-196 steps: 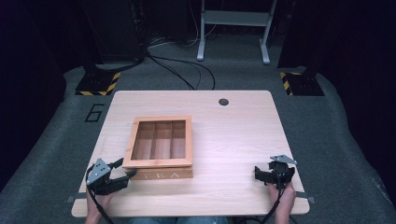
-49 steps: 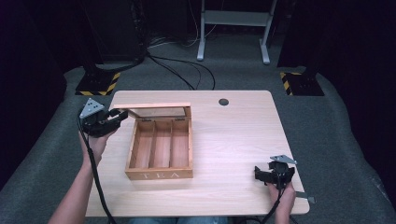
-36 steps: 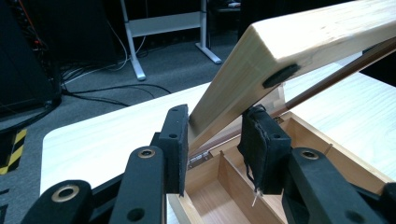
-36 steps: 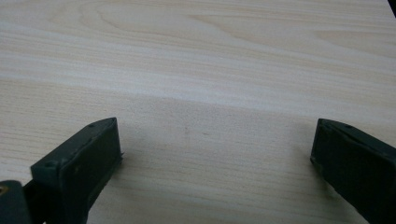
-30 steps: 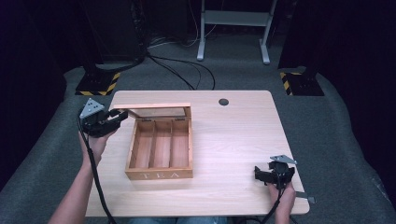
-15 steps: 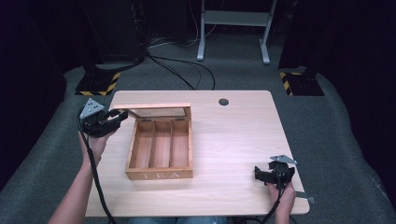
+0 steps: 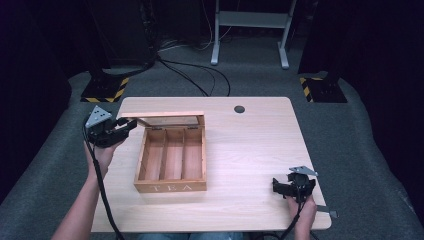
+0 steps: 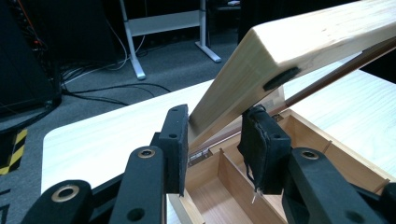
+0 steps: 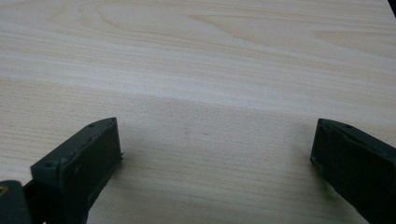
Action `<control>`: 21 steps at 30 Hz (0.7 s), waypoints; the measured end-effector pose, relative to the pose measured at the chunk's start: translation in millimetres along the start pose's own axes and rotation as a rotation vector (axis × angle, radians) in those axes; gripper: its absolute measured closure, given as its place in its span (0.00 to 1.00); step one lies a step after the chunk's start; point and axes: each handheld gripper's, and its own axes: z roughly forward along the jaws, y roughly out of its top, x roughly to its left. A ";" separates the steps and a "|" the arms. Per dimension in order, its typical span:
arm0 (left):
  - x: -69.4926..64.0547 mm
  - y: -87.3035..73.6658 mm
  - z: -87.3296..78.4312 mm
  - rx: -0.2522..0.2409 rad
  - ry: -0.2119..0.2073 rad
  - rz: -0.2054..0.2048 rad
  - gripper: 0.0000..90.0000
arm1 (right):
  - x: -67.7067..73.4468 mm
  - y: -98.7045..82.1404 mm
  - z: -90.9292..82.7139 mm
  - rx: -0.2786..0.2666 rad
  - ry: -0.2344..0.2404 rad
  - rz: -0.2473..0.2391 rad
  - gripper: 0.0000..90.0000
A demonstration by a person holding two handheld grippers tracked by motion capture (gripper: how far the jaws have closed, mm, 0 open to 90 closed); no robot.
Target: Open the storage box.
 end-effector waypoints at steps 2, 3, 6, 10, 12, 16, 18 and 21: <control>-0.1 0.0 -0.3 0.003 -0.001 0.001 0.69 | 0.0 0.0 0.0 0.000 0.000 0.000 0.01; 0.0 0.0 -0.3 0.003 -0.001 0.001 0.69 | 0.0 0.0 0.0 0.000 0.000 0.000 0.01; -0.1 0.2 0.2 -0.001 0.001 -0.001 0.69 | 0.0 0.0 0.0 0.000 0.000 0.000 0.01; -0.1 0.4 0.4 -0.001 0.003 -0.003 0.69 | 0.0 0.0 0.0 0.000 0.000 0.000 0.01; 0.0 0.6 0.4 0.000 0.002 -0.001 0.69 | 0.0 0.0 0.0 0.000 0.000 0.000 0.01; 0.2 0.9 0.6 0.000 0.003 0.000 0.69 | 0.0 0.0 0.0 0.000 0.000 0.000 0.01; 0.3 1.2 0.9 -0.001 0.003 -0.002 0.69 | 0.0 0.0 0.0 0.000 0.000 0.000 0.01; 0.2 1.3 0.9 -0.001 0.004 -0.002 0.69 | 0.0 0.0 0.0 0.000 0.000 0.000 0.01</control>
